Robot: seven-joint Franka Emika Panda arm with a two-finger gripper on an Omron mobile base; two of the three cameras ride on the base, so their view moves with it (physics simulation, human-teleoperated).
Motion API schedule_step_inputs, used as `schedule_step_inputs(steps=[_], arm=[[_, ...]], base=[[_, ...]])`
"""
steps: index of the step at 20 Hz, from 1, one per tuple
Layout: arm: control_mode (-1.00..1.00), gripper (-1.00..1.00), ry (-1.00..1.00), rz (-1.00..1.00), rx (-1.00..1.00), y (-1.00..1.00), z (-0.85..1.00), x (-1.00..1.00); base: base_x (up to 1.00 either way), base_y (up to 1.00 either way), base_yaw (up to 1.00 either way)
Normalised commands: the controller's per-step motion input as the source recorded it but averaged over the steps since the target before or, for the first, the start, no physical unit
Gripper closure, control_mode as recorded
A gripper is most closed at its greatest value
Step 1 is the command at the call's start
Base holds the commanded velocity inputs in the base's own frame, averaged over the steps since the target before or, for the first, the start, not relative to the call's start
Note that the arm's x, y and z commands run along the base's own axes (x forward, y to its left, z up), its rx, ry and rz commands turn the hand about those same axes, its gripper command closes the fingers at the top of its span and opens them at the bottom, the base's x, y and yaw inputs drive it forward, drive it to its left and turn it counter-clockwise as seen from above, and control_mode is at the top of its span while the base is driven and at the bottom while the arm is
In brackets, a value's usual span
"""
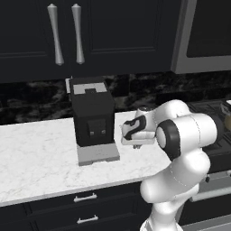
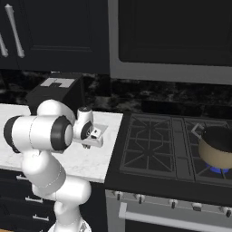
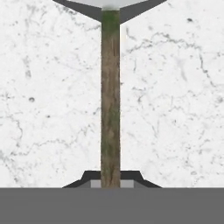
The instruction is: Put the mushroom and sweet potato in the pot. Retrieve the spatula and lightly stir the vegetables in the pot.
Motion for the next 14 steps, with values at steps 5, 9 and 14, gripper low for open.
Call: schedule_step_inputs(steps=[5, 9, 14], arm=[[-1.00, 1.00, 0.00, -0.05, 0.00, -0.10, 0.09, -0.38], [-1.00, 1.00, 0.00, -0.14, 0.00, -0.25, 0.26, -0.50], [-1.00, 1.00, 0.00, -0.12, 0.00, -0.32, 0.44, -0.46]], base=[[0.00, 0.00, 0.00], [0.00, 0.00, 0.00], [0.00, 0.00, 0.00]])
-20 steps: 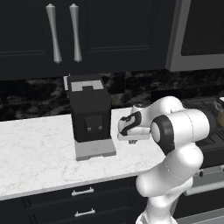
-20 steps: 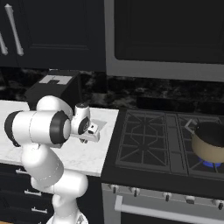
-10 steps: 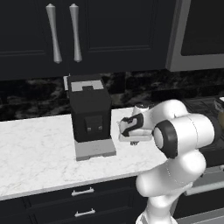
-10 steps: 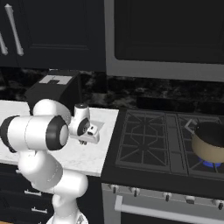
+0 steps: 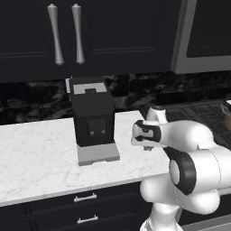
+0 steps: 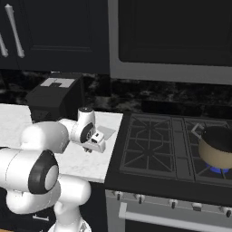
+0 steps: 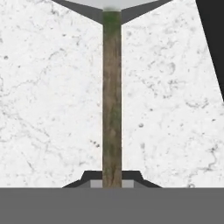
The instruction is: Put the mushroom and sweet potato in the pot. Retrieve the spatula and lightly stir the vegetables in the pot.
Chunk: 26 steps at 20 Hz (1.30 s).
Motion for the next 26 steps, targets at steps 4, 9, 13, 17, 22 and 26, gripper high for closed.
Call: schedule_step_inputs(steps=[4, 9, 13, 17, 22, 26], arm=[[-1.00, 1.00, 0.00, -0.02, 0.00, -0.04, 0.74, -0.27], [-1.00, 1.00, 0.00, 0.00, 0.00, -0.12, 0.75, -0.33], [-1.00, 1.00, 0.00, 0.00, 0.00, -0.15, 0.48, -0.24], [-1.00, 1.00, 0.00, 0.00, 0.00, -0.02, 0.00, 0.00], [-1.00, 1.00, 0.00, 0.00, 0.02, -0.02, 0.01, -0.07], [-1.00, 1.00, -0.03, 0.00, 0.03, -0.05, 0.01, -0.34]], base=[[0.00, 0.00, 0.00], [0.00, 0.00, 0.00], [0.00, 0.00, 0.00], [0.00, 0.00, 0.00], [0.00, 0.00, 0.00], [0.00, 0.00, 0.00]])
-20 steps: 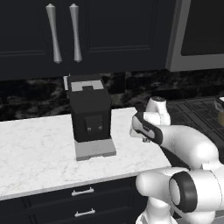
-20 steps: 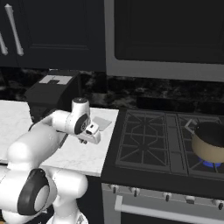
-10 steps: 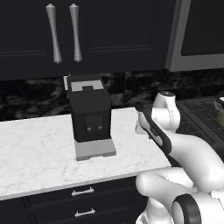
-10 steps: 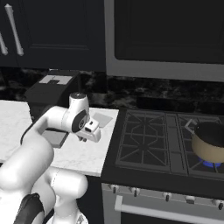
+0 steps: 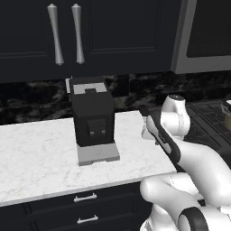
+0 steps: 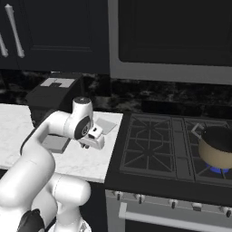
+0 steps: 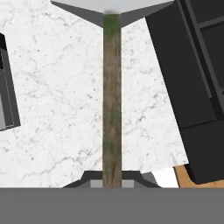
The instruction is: Put the mushroom and sweet potato in the pot. Retrieve the spatula and lightly stir the vegetables in the pot.
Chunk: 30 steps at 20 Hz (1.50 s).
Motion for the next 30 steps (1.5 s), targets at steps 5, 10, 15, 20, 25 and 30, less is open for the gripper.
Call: schedule_step_inputs(steps=[5, 10, 15, 20, 25, 30], arm=[[-1.00, 1.00, -0.04, 0.01, 0.00, 0.00, 0.25, -0.31], [-1.00, 1.00, 0.00, 0.10, 0.00, -0.07, 0.45, -0.32], [-1.00, 1.00, 0.00, 0.13, 0.00, -0.16, 0.51, -0.40], [-1.00, 1.00, -0.08, 0.09, 0.00, -0.01, 0.34, -0.29], [-1.00, 1.00, -0.16, 0.03, 0.00, 0.00, 0.48, -0.35], [-1.00, 1.00, -0.14, 0.00, 0.00, 0.09, 0.41, -0.32]], base=[[0.00, 0.00, 0.00], [0.00, 0.00, 0.00], [0.00, 0.00, 0.00], [0.00, 0.00, 0.00], [0.00, 0.00, 0.00], [0.00, 0.00, 0.00]])
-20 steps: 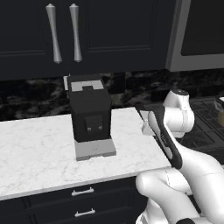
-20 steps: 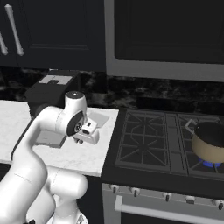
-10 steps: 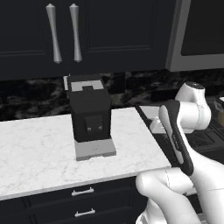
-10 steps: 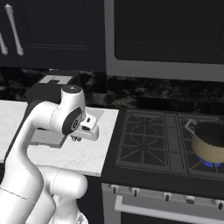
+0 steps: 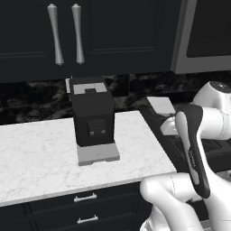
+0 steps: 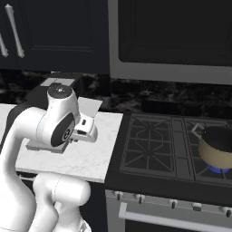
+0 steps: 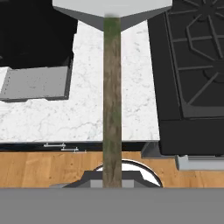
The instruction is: Put the mushroom and sweet potato in the pot. Retrieve the spatula and lightly stir the vegetables in the pot.
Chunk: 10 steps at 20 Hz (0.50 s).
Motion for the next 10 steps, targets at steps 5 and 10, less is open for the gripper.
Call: schedule_step_inputs(steps=[5, 10], arm=[[-1.00, 1.00, -0.01, 0.00, 0.00, 0.00, 0.56, -0.32], [-1.00, 1.00, 0.01, 0.00, 0.00, 0.00, 0.38, -0.18]], base=[[0.00, 0.00, 0.00], [0.00, 0.00, 0.00]])
